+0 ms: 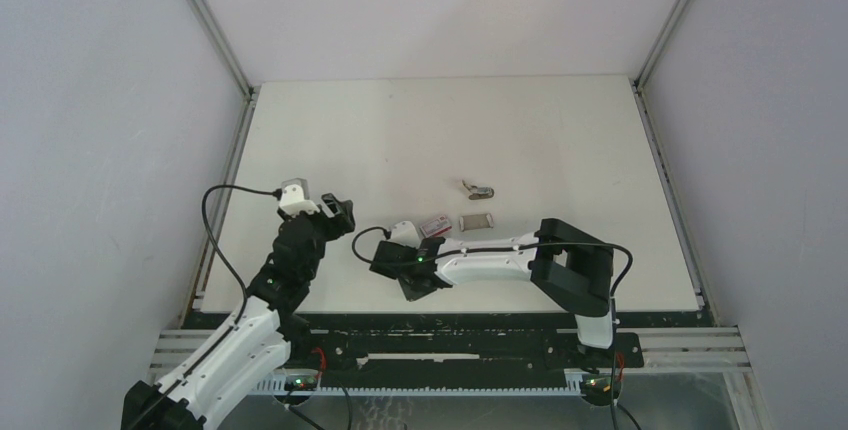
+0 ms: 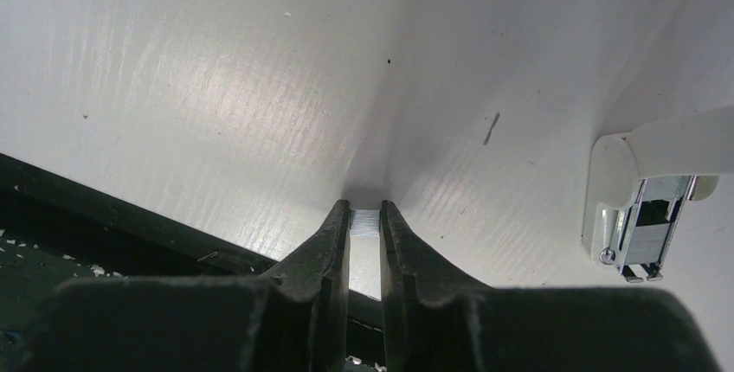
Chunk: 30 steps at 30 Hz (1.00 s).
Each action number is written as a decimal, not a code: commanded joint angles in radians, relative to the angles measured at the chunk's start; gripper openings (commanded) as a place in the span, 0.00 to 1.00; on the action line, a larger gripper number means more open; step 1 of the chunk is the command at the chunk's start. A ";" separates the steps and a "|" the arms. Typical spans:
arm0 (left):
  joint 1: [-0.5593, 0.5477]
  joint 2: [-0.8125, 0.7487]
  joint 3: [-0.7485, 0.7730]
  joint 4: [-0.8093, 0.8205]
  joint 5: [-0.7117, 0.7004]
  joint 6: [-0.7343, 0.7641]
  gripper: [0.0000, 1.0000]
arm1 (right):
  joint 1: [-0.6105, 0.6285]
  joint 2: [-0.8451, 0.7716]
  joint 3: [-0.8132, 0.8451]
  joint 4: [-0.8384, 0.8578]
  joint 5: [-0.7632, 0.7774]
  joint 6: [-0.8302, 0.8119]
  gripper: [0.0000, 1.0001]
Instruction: Load the staples into the stapler
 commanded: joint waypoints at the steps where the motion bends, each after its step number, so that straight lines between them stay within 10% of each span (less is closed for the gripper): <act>1: 0.004 0.030 -0.025 0.067 0.064 0.025 0.79 | -0.002 -0.113 0.030 0.040 0.016 -0.055 0.12; 14: -0.116 0.268 0.162 0.099 0.170 -0.013 0.75 | -0.309 -0.523 -0.182 0.169 -0.197 -0.360 0.11; 30: -0.255 0.916 0.643 0.201 0.377 -0.108 0.73 | -0.818 -0.793 -0.495 0.334 -0.443 -0.412 0.12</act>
